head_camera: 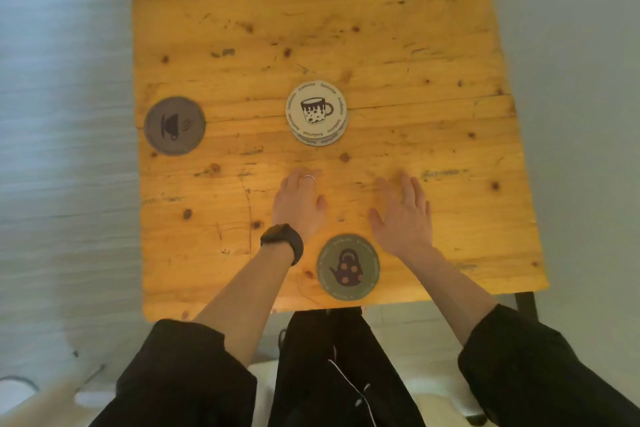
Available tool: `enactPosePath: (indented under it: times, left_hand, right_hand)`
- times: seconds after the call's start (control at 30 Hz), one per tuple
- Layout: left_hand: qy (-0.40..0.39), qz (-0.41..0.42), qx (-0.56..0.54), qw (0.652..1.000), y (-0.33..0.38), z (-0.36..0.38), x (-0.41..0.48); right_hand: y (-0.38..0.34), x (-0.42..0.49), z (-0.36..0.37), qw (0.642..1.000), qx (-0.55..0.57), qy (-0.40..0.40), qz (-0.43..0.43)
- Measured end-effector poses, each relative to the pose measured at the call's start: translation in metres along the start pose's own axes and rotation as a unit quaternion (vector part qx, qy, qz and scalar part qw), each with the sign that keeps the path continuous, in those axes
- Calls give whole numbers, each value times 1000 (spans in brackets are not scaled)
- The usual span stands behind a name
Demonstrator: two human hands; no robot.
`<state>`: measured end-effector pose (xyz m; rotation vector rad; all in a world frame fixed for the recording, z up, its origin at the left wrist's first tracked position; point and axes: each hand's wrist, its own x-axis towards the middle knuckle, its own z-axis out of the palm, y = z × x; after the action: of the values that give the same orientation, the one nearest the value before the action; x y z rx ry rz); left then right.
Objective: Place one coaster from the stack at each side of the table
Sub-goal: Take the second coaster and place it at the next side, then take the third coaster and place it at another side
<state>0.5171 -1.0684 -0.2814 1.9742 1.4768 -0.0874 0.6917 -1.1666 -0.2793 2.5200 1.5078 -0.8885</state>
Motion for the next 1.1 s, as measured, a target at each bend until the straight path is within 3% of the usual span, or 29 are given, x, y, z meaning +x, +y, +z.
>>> enactPosePath:
  times: [0.2, 0.5, 0.77, 0.83, 1.0, 1.1]
  left_hand:
    - [46, 55, 126, 989, 7, -21, 80]
    - [-23, 74, 195, 978, 7, -44, 112]
    - [-75, 41, 231, 969, 25, -67, 125]
    - [-89, 65, 293, 950, 26, -70, 125]
    - [-105, 212, 493, 838, 36, -70, 118]
    - [-105, 206, 496, 837, 44, -82, 117]
  right_hand:
    - [13, 17, 18, 999, -39, -31, -2]
    - [11, 21, 10, 996, -38, -82, 12]
    - [8, 20, 3, 994, -32, -106, 22]
    - [7, 20, 4, 994, -30, -104, 21]
    - [8, 20, -2, 992, -30, -118, 20]
    - [4, 21, -12, 988, -31, -150, 26]
